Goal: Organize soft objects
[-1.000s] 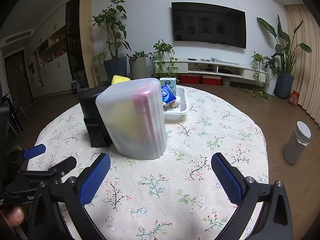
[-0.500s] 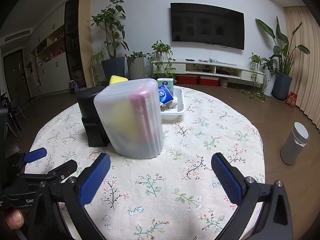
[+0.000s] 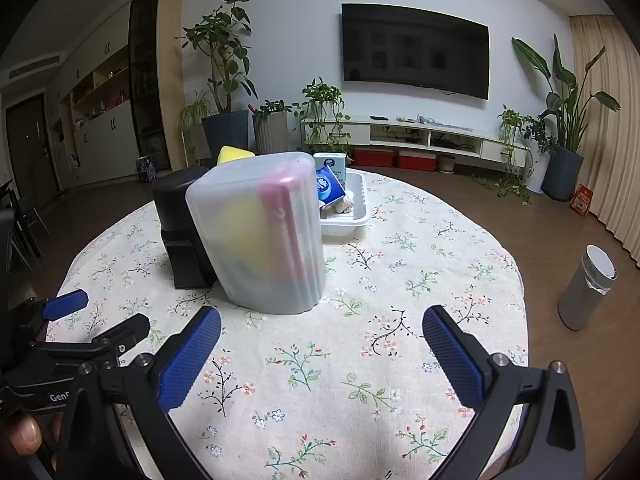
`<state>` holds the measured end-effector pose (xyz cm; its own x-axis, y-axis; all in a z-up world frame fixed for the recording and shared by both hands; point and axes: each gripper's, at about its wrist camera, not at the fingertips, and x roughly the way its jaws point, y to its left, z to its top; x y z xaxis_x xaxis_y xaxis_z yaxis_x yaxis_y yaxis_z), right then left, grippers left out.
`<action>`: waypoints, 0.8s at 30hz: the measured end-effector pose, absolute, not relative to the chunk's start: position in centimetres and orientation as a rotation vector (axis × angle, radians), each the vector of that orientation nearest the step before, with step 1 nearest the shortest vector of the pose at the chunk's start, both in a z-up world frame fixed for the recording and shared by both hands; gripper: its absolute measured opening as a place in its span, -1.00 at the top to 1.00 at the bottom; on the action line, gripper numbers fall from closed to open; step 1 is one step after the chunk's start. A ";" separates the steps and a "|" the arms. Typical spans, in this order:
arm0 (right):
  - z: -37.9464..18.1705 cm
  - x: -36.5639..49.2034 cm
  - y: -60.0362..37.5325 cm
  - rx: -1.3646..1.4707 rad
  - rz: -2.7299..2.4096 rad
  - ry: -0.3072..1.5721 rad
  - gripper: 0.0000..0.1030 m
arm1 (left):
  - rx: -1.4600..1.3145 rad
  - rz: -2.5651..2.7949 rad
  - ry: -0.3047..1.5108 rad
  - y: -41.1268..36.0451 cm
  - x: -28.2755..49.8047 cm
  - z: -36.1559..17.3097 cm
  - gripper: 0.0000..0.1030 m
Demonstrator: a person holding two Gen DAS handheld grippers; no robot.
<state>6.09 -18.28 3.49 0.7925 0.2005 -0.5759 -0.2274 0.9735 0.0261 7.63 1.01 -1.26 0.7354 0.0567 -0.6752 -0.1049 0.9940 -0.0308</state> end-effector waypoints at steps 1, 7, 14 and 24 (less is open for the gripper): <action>3.5 6.1 -18.3 -0.046 0.230 0.614 -1.00 | -0.073 0.089 0.741 1.1 7.6 -1.3 -1.00; 3.1 6.1 -18.4 -0.057 0.219 0.626 -1.00 | -0.082 0.089 0.742 1.2 7.6 -1.3 -1.00; 2.9 6.2 -18.5 -0.061 0.206 0.641 -1.00 | -0.088 0.083 0.745 1.2 7.7 -1.4 -1.00; 2.7 6.3 -18.4 -0.065 0.205 0.659 -1.00 | -0.096 0.079 0.750 1.3 7.8 -1.5 -1.00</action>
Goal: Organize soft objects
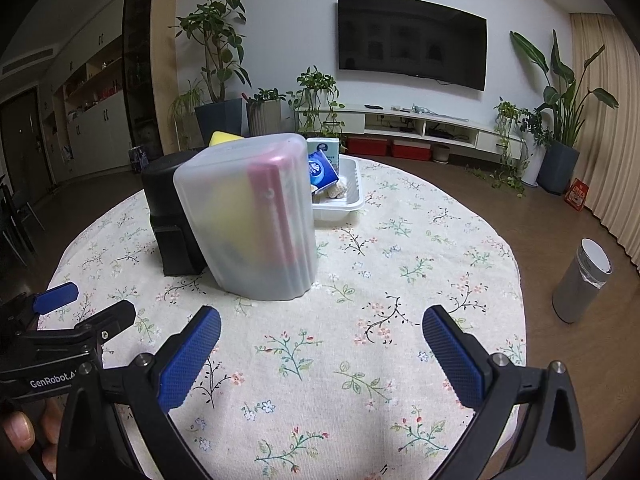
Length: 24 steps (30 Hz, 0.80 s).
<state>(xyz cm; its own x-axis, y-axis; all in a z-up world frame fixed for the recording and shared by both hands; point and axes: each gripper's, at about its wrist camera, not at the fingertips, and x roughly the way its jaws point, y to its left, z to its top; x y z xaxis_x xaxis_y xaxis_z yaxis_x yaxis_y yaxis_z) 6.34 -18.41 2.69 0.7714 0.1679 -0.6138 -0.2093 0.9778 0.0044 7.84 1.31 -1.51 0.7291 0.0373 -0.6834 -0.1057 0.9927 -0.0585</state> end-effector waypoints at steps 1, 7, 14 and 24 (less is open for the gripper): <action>2.7 6.3 -18.4 -0.065 0.204 0.659 -1.00 | -0.094 0.079 0.750 1.3 7.9 -1.5 -1.00; 2.5 6.3 -18.4 -0.064 0.203 0.667 -1.00 | -0.091 0.081 0.749 1.3 7.8 -1.5 -1.00; 2.5 6.3 -18.5 -0.063 0.203 0.667 -1.00 | -0.091 0.084 0.750 1.3 7.9 -1.6 -1.00; 2.6 6.3 -18.5 -0.065 0.203 0.667 -1.00 | -0.086 0.087 0.750 1.2 7.9 -1.6 -1.00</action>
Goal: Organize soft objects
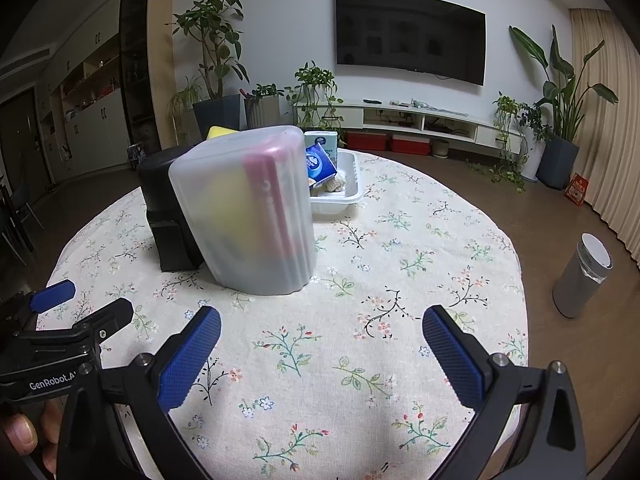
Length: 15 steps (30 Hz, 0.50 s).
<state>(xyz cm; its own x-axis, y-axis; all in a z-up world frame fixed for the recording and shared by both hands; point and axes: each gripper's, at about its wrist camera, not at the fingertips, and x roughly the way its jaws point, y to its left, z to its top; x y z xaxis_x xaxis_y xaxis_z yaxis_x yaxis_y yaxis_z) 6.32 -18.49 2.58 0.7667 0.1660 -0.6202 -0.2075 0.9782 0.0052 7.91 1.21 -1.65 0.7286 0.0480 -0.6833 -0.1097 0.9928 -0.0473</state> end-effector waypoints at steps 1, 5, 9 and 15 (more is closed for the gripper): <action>2.6 6.3 -18.5 -0.065 0.203 0.667 -1.00 | -0.087 0.087 0.750 1.2 7.9 -1.7 -1.00; 2.5 6.3 -18.6 -0.065 0.202 0.669 -1.00 | -0.086 0.087 0.750 1.2 7.9 -1.7 -1.00; 2.4 6.3 -18.6 -0.066 0.200 0.669 -1.00 | -0.086 0.087 0.750 1.2 7.9 -1.7 -1.00; 2.3 6.2 -18.7 -0.065 0.200 0.671 -1.00 | -0.084 0.088 0.753 1.4 8.0 -1.9 -1.00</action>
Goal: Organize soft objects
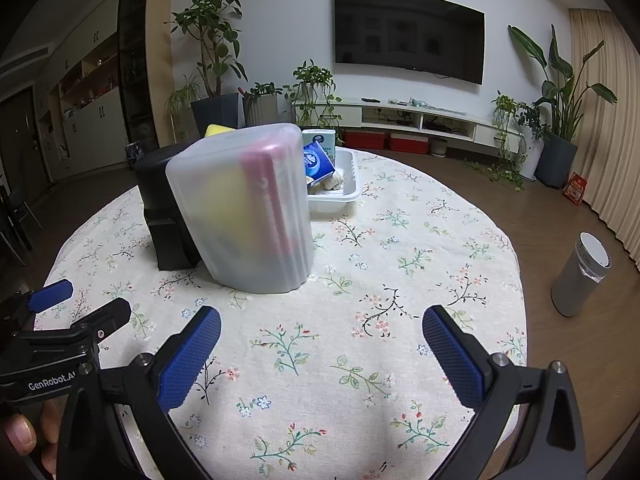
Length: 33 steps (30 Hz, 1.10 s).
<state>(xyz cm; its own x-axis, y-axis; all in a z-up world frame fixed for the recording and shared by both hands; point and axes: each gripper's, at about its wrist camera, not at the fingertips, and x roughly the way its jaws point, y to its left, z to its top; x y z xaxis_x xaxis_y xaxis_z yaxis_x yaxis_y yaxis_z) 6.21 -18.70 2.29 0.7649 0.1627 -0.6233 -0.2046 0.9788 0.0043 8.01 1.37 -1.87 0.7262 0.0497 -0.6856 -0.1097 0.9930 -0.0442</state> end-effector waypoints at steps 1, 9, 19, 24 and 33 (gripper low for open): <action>2.3 6.2 -18.7 -0.065 0.200 0.671 -1.00 | -0.084 0.088 0.753 1.3 8.0 -1.9 -1.00; 2.2 6.2 -18.8 -0.065 0.199 0.673 -1.00 | -0.083 0.088 0.753 1.3 8.0 -1.9 -1.00; 2.3 6.2 -18.8 -0.065 0.200 0.674 -1.00 | -0.083 0.088 0.753 1.3 8.0 -1.9 -1.00; 2.3 6.2 -18.8 -0.065 0.200 0.675 -1.00 | -0.082 0.086 0.755 1.4 8.0 -2.0 -1.00; 2.2 6.1 -18.9 -0.066 0.200 0.678 -1.00 | -0.082 0.086 0.755 1.3 8.1 -2.0 -1.00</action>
<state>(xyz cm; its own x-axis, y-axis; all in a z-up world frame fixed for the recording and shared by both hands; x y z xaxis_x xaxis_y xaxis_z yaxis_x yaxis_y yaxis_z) 6.12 -18.85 2.16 0.7606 0.1618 -0.6287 -0.2048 0.9788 0.0041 8.05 1.31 -2.00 0.7248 0.0485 -0.6872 -0.1076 0.9932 -0.0434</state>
